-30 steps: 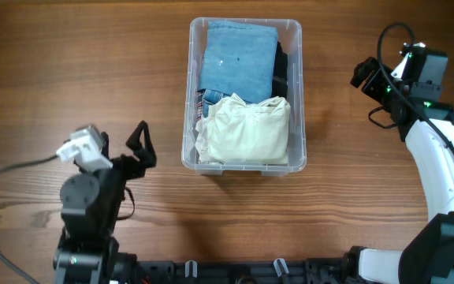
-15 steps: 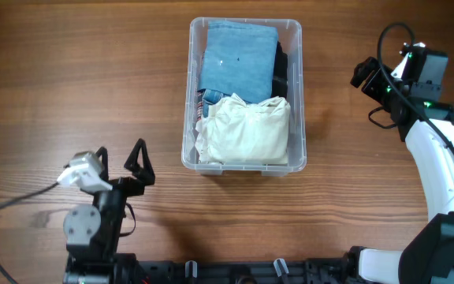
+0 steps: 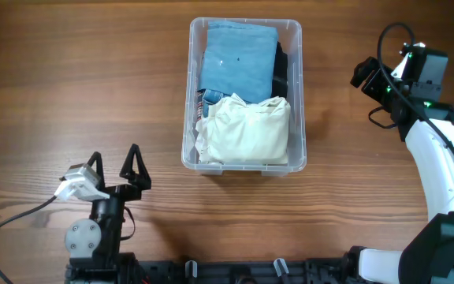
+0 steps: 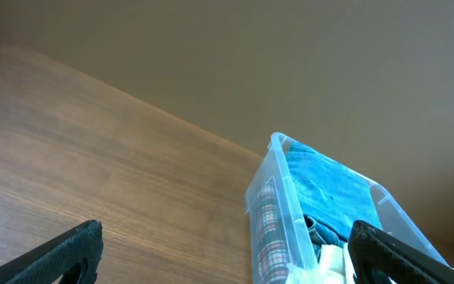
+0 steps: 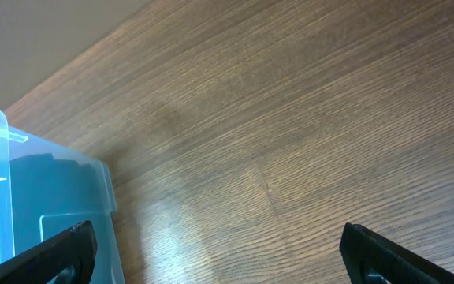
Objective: Pack container
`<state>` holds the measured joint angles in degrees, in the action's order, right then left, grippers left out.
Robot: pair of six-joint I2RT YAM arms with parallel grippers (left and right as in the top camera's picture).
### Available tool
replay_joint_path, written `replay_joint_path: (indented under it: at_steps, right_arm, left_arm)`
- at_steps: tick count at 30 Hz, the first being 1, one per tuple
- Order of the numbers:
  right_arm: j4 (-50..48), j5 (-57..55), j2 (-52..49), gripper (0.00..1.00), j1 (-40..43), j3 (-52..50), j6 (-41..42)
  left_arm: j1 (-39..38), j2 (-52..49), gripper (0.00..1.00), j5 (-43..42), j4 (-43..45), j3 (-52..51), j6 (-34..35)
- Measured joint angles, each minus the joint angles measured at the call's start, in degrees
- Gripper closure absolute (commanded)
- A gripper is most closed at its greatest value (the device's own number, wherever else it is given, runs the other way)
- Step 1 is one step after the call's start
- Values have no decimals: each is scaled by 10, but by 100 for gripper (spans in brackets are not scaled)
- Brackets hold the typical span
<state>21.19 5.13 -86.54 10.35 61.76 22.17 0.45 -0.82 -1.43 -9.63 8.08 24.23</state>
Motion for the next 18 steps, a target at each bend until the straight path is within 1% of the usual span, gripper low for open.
replay_joint_path:
  at_steps: [8, 13, 18]
  right_arm:
    - [0, 0, 0, 0, 0, 0, 0]
    - [0, 0, 0, 0, 0, 0, 0]
    - [0, 0, 0, 0, 0, 0, 0]
  left_arm:
    - [0, 0, 0, 0, 84, -61, -2]
    - [0, 0, 0, 0, 85, -74, -15]
    - [0, 0, 0, 0, 56, -74, -38]
